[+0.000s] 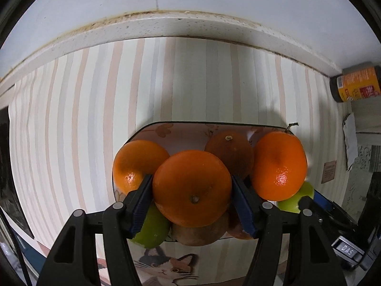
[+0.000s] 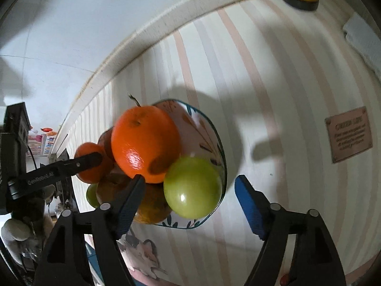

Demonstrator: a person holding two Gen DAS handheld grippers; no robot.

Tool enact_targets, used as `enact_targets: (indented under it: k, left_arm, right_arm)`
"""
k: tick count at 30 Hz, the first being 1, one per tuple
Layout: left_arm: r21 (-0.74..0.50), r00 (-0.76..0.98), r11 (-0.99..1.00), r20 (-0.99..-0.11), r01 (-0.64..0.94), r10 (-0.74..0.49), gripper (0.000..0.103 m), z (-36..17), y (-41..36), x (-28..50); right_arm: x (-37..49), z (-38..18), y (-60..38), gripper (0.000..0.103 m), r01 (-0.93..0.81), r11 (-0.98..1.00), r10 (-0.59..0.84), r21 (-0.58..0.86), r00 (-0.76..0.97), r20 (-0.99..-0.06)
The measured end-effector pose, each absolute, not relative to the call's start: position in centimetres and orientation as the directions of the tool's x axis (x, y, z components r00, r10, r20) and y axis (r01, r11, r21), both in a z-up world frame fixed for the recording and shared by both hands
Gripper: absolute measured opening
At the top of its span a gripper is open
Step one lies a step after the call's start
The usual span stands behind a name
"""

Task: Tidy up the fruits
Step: 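Set the orange on the plate with the left tool while the right tool sets the green apple there, then open both tools and lift them back above the counter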

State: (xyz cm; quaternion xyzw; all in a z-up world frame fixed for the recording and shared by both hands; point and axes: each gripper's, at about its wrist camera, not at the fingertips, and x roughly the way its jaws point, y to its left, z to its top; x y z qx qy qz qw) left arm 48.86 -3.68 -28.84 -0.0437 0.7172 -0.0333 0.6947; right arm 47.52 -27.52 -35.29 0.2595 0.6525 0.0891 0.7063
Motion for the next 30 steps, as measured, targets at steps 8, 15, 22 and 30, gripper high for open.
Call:
enact_targets:
  k: [8,15,22,30]
  left_arm:
    - [-0.113,0.070,0.993,-0.991,-0.032,-0.110,0.089,-25.9,-2.9,46.4]
    - [-0.022,0.191,0.997,-0.982,-0.070,-0.009,0.089,-23.2,-1.7,41.7]
    - [0.030,0.273,0.996,-0.961,-0.083,0.052,0.089,-21.5,-0.8,36.4]
    - [0.028,0.370,0.998,-0.928,-0.056,0.047,0.089,-18.0,-1.6,30.8]
  right_arm:
    - [46.9,-31.9,-26.5,0.093,0.117,0.943,0.288,0.312,0.186,-0.939]
    - [44.5,-29.2,-24.1,0.093,0.006,0.983,0.176,0.184,0.251,-0.952]
    - [40.1,-26.2,-22.6,0.093,-0.049,0.992,0.122,0.113,0.308,-0.943]
    - [34.7,-21.4,-21.7,0.093,-0.055,0.994,0.107,0.093,0.389,-0.915]
